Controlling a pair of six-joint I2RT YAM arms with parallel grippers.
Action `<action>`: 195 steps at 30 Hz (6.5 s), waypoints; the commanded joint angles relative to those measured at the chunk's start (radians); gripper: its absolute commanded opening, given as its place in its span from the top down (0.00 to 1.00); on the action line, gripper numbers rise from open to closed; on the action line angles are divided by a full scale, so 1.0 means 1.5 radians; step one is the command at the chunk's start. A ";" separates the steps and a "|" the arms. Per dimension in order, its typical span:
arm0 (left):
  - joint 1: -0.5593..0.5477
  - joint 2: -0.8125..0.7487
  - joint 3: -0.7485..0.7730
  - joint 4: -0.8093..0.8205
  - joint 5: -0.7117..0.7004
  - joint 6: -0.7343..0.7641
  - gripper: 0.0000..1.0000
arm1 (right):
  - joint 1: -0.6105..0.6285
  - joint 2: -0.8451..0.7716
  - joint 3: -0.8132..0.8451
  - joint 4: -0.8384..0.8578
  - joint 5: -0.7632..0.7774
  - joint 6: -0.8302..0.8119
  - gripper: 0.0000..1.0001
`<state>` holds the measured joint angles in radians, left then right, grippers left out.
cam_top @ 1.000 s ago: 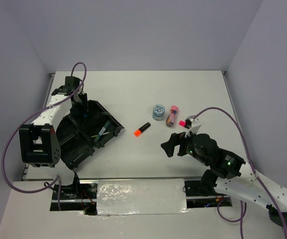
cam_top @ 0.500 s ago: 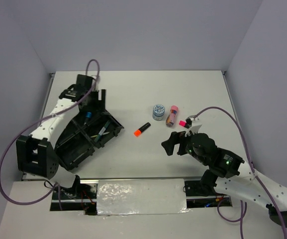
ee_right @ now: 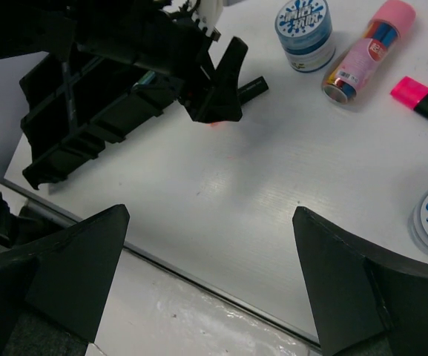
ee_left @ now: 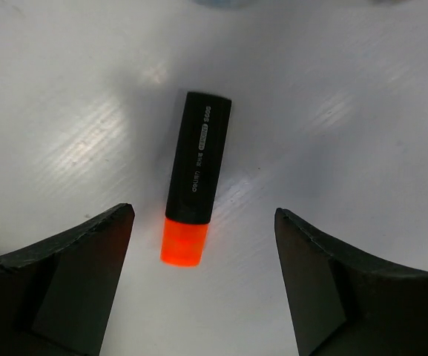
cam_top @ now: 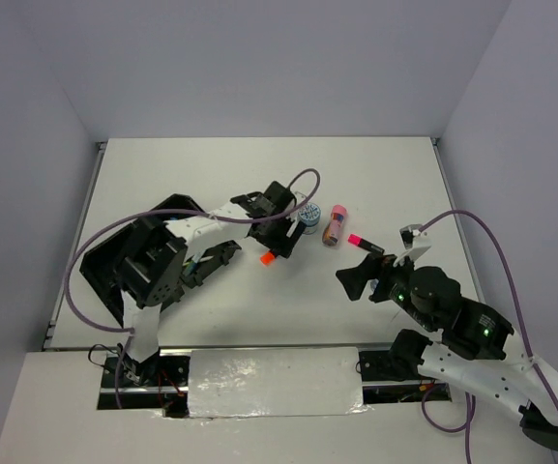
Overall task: Sort the stationery into containers
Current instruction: Pick up the pen from the center of the board, then place the pen in the storage box, then pick up the pen from the center of the board, then place the pen in the storage box.
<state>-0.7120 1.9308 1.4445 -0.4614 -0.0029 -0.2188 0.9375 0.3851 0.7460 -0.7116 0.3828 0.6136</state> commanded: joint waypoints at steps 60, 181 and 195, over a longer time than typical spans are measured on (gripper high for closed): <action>0.316 -0.219 -0.127 -0.026 -0.318 0.186 0.37 | -0.003 0.039 0.007 0.029 -0.050 -0.095 0.00; 0.007 -0.642 -0.330 0.120 -0.052 -0.050 1.00 | -0.210 0.303 0.103 0.457 -0.327 0.037 0.00; 0.328 -0.331 -0.227 0.021 -0.349 0.091 1.00 | -0.317 0.093 0.020 0.279 -0.256 -0.138 0.00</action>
<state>-0.2405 1.4345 1.0214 -0.4427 -0.5915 -0.1349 0.4679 0.5293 0.8150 -0.2207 -0.0025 0.4896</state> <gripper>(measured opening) 0.403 0.997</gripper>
